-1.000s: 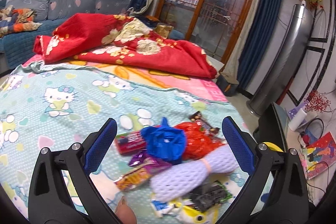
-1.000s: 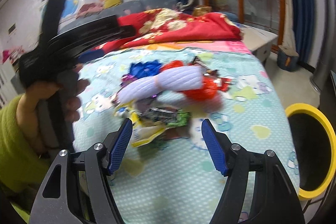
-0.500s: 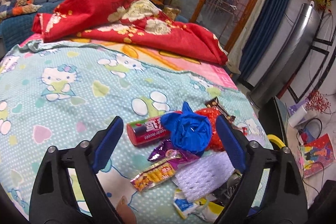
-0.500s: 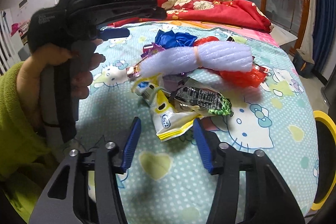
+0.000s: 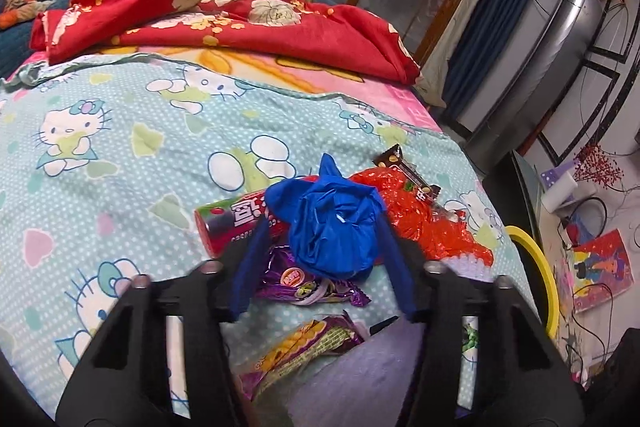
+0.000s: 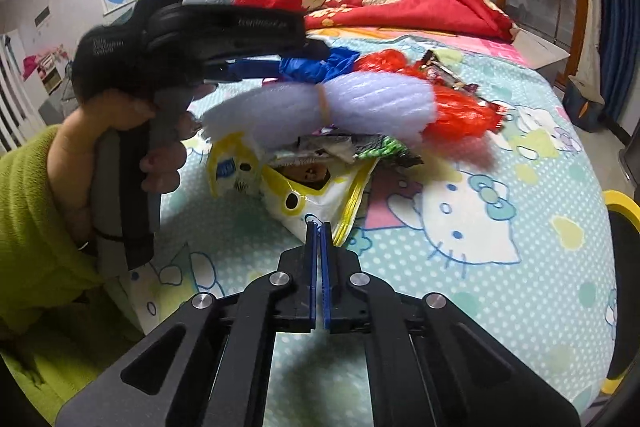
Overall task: Collect trash
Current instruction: 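Grasp the blue glove with the left tool while the right tool grasps the yellow snack wrapper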
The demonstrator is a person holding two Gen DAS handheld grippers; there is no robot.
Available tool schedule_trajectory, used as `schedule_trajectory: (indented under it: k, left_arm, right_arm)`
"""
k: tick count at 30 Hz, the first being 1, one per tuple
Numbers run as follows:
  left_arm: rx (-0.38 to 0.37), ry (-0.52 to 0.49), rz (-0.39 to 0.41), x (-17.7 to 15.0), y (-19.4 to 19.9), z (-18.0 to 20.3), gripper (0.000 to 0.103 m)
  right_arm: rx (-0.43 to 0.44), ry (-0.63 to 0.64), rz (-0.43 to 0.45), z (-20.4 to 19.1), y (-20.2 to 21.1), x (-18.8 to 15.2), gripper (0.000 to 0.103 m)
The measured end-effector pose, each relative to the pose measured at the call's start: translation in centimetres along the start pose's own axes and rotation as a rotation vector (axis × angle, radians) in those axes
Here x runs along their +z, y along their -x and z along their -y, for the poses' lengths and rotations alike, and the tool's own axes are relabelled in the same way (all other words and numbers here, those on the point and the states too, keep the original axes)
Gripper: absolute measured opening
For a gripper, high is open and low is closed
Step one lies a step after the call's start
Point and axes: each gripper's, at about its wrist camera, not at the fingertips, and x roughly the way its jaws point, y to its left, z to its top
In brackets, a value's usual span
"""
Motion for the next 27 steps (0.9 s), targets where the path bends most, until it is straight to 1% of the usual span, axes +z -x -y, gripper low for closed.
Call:
schedule_trajectory:
  k: [3, 5, 6, 7, 9, 11, 15, 16, 17, 18, 19, 20, 24, 26, 27]
  left_arm:
    - [-0.014, 0.001, -0.003, 0.2, 0.1, 0.0, 0.024]
    - [-0.027, 0.017, -0.006, 0.3, 0.2, -0.2, 0.020]
    - [-0.031, 0.021, -0.006, 0.4, 0.3, -0.3, 0.015]
    - [-0.032, 0.023, -0.006, 0.4, 0.3, -0.3, 0.013]
    - [-0.040, 0.022, -0.005, 0.5, 0.6, -0.2, 0.011]
    - [-0.048, 0.019, 0.003, 0.6, 0.9, 0.0, 0.010]
    - [-0.067, 0.012, 0.022, 0.9, 1.7, 0.6, 0.009]
    - [-0.073, 0.009, 0.028, 1.0, 1.9, 0.7, 0.009]
    - [-0.081, 0.006, 0.036, 1.1, 2.3, 0.9, 0.009]
    - [-0.087, 0.004, 0.042, 1.2, 2.5, 1.1, 0.009]
    - [-0.095, 0.002, 0.045, 1.3, 2.7, 1.2, 0.009]
    - [-0.104, 0.000, 0.050, 1.4, 3.0, 1.5, 0.009]
    - [-0.138, -0.016, 0.068, 1.6, 3.9, 2.5, 0.009]
    - [-0.157, -0.024, 0.074, 1.7, 4.4, 3.1, 0.008]
    - [-0.165, -0.029, 0.078, 1.7, 4.6, 3.4, 0.008]
  right_arm:
    - [-0.003, -0.015, 0.030, 0.5, 1.4, -0.1, 0.001]
    - [-0.015, -0.015, 0.050, 0.7, 2.3, -0.1, 0.001]
    - [-0.020, -0.018, 0.056, 0.8, 2.6, -0.2, 0.001]
    - [-0.026, -0.024, 0.065, 1.0, 3.2, -0.2, 0.001]
    - [-0.031, -0.030, 0.073, 1.5, 3.8, -0.3, 0.001]
    - [-0.036, -0.051, 0.061, 2.0, 4.1, -0.4, 0.001]
    - [0.004, -0.148, 0.038, 3.7, 3.5, -0.6, 0.001]
    - [0.018, -0.169, 0.038, 3.8, 3.6, -0.7, 0.003]
    - [0.035, -0.174, 0.037, 3.7, 3.5, -0.7, 0.013]
    - [0.042, -0.174, 0.035, 3.5, 3.4, -0.6, 0.026]
    - [0.044, -0.177, 0.024, 3.3, 3.1, -0.5, 0.043]
    - [0.040, -0.187, 0.020, 3.3, 2.8, -0.4, 0.047]
    - [0.069, -0.218, -0.008, 3.3, 1.5, -0.1, 0.047]
    - [0.094, -0.240, -0.050, 3.4, 0.3, 0.1, 0.047]
    - [0.099, -0.253, -0.056, 3.4, -0.1, 0.1, 0.047]
